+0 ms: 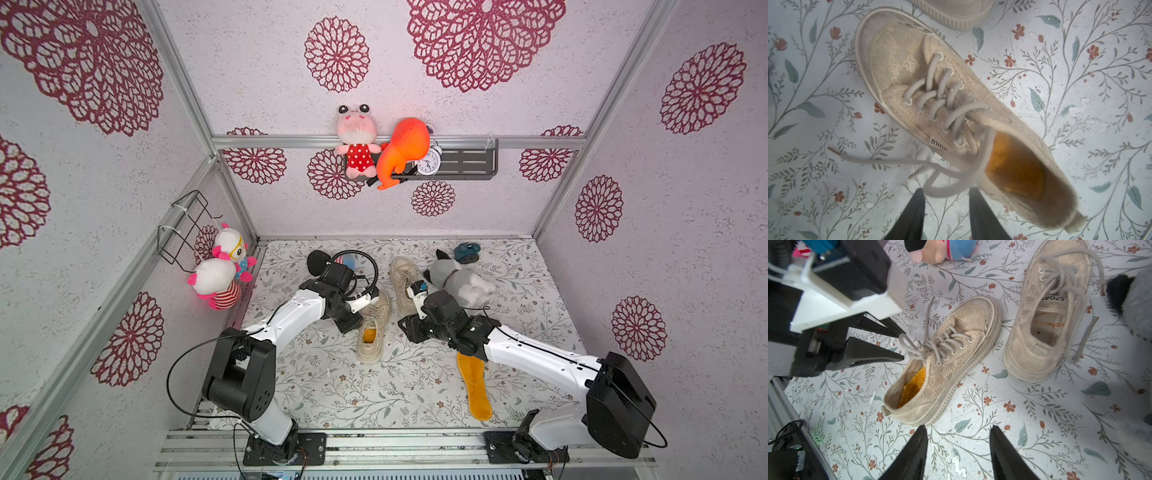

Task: Remove the insole from the shoe
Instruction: Untie the shoelace on the shoe.

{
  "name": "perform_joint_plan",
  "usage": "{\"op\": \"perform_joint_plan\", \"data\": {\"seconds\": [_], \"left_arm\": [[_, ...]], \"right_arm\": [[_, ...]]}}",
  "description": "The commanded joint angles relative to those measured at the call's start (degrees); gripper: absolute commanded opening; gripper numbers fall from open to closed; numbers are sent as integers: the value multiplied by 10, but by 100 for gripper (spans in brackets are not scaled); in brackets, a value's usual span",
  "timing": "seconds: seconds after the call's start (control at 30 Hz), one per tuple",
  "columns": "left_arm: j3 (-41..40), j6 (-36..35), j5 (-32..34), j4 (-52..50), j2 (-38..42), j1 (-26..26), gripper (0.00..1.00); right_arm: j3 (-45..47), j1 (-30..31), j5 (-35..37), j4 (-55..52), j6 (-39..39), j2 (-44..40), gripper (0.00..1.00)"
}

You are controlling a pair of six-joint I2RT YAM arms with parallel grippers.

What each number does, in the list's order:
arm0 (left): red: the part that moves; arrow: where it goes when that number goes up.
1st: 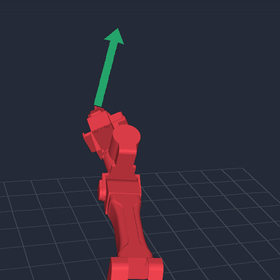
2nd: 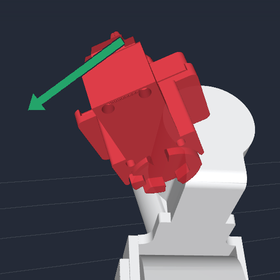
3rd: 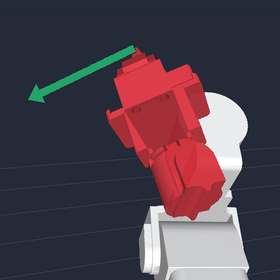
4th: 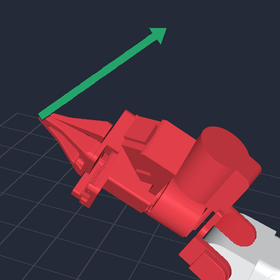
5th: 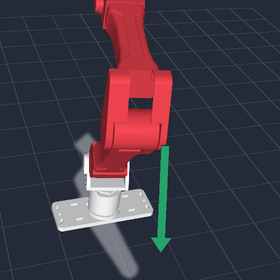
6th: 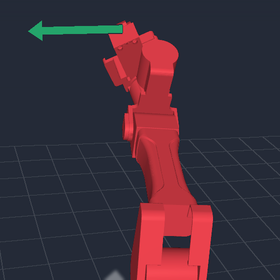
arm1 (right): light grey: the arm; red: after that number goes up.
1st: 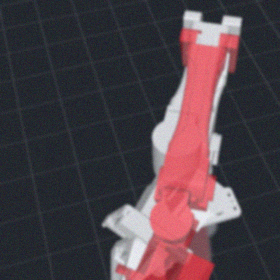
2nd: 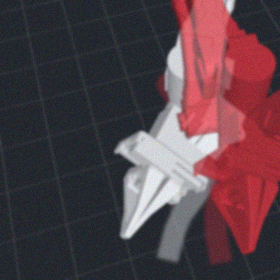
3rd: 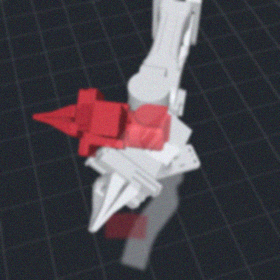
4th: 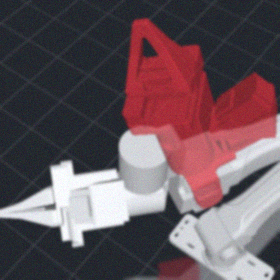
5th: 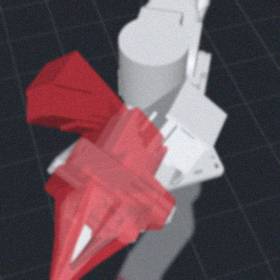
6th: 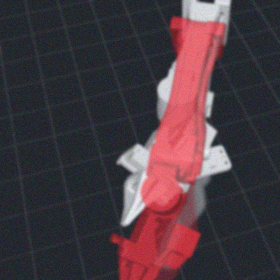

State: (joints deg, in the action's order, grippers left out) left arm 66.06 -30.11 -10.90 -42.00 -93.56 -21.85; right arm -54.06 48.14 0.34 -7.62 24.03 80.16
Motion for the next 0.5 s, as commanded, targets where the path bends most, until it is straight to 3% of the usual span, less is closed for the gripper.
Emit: {"op": "perform_joint_plan", "data": {"seconds": [0.0, 0.1, 0.23, 0.47], "left_arm": [[6, -6, 16, 33, -8, 5, 50], [2, 5, 41, 55, -7, 5, 56], [4, 2, 24, 57, -7, 5, 51], [10, 0, -39, 42, -20, 8, 14]], "right_arm": [[-16, -3, 4, -5, 2, -11, 51], [-15, -4, 4, -4, 4, -8, 51], [-15, -3, 3, 1, 7, -5, 51], [-25, -4, 2, -8, 5, 9, 51]]}}
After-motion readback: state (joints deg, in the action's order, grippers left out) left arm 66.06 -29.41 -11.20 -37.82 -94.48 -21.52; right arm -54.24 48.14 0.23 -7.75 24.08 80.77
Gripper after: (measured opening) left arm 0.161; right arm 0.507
